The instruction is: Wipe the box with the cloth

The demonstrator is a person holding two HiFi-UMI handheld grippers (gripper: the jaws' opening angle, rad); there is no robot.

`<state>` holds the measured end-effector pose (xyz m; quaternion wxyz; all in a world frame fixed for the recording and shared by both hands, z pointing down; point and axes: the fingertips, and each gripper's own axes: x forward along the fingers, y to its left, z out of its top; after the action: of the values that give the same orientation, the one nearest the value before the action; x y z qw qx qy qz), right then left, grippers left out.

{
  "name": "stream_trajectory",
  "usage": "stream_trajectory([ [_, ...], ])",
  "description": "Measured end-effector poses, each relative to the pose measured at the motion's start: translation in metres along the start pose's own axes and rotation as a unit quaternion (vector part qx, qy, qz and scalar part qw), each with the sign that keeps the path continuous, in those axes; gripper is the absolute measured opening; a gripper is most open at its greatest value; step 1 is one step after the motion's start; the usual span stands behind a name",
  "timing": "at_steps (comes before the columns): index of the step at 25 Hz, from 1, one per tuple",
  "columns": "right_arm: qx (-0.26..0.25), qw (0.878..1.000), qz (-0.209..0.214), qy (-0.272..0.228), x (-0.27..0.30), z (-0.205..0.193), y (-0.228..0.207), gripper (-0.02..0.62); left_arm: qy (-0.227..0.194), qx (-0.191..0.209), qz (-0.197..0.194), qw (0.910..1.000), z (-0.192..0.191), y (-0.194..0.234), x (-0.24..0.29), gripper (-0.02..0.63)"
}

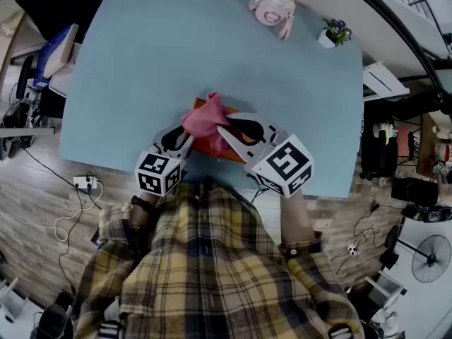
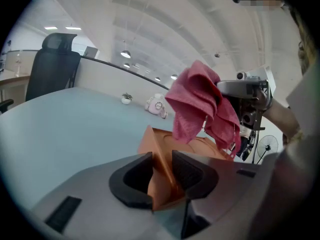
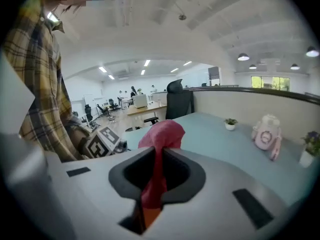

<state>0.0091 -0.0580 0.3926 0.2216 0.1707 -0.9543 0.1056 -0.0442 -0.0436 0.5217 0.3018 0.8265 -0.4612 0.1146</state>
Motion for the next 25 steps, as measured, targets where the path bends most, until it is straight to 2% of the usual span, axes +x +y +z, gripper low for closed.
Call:
stream_trajectory([
  [2, 0.018, 0.999, 0.024, 0.01, 0.025, -0.009, 0.013, 0.041, 0.0, 0.001, 0.0, 1.0, 0.0, -0.001, 0.0, 0.118],
  [4, 0.03, 0.998, 0.03, 0.035, 0.047, -0.026, 0.018, 0.041, 0.001, 0.002, 0.0, 1.0, -0.001, -0.002, 0.001, 0.118],
  [11, 0.014, 0.996, -0.006, 0.086, 0.086, -0.066, 0.008, 0.041, -0.002, -0.006, -0.003, 1.0, -0.001, 0.002, -0.001, 0.12],
  [15, 0.0, 0.994, -0.021, 0.111, 0.09, -0.081, 0.0, 0.04, -0.002, -0.005, -0.005, 1.0, -0.001, 0.002, -0.001, 0.12],
  [18, -0.03, 0.99, -0.025, 0.134, 0.087, -0.093, -0.001, 0.04, -0.002, -0.005, -0.005, 1.0, -0.001, 0.001, 0.0, 0.12],
  [25, -0.068, 0.983, -0.038, 0.168, 0.071, -0.102, -0.003, 0.039, 0.0, -0.008, -0.007, 0.9999, 0.0, 0.001, 0.0, 0.12],
])
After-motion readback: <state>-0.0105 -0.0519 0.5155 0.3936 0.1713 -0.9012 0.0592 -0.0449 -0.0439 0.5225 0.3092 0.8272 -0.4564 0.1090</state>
